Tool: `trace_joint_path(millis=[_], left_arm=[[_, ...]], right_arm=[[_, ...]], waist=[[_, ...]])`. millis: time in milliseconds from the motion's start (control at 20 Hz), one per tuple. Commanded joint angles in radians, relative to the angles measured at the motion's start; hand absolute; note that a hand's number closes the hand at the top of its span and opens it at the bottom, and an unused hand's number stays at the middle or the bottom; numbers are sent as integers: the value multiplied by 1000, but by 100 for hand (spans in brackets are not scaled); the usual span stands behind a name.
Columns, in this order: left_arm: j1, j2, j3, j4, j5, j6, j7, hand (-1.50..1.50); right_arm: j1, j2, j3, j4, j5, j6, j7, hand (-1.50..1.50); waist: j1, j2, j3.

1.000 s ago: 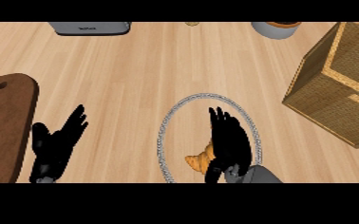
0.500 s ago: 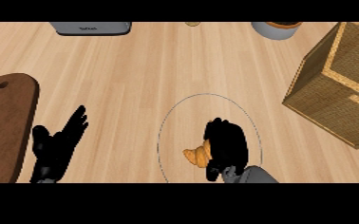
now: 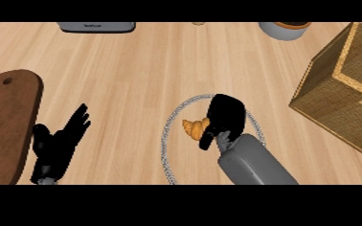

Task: Pick the croissant from the placemat and place it in the basket

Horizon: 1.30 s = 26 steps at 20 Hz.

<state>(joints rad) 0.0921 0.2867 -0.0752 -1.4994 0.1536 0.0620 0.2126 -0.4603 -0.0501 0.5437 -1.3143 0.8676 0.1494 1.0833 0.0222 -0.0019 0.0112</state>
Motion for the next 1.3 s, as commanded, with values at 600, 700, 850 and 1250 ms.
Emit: trace_joint_path(millis=[600,700,850,1250], left_arm=[[25,-3,8,52,5,9,89,0],[70,-15,-13,63,-16,10,61,0],[51,-18,-4,77,-10,2,46,0],[67,-38,-10,64,-23,20,50,0]], right_arm=[[-365,50,-284,-107,238,-483,139,150],[-386,50,-300,-117,320,-503,161,150],[-445,50,-377,-161,369,-435,213,150],[-552,-3,-545,-279,491,-214,256,150]], waist=[[-31,-5,-11],[-24,-4,-12],[-34,-3,-13],[-44,-7,-13]])
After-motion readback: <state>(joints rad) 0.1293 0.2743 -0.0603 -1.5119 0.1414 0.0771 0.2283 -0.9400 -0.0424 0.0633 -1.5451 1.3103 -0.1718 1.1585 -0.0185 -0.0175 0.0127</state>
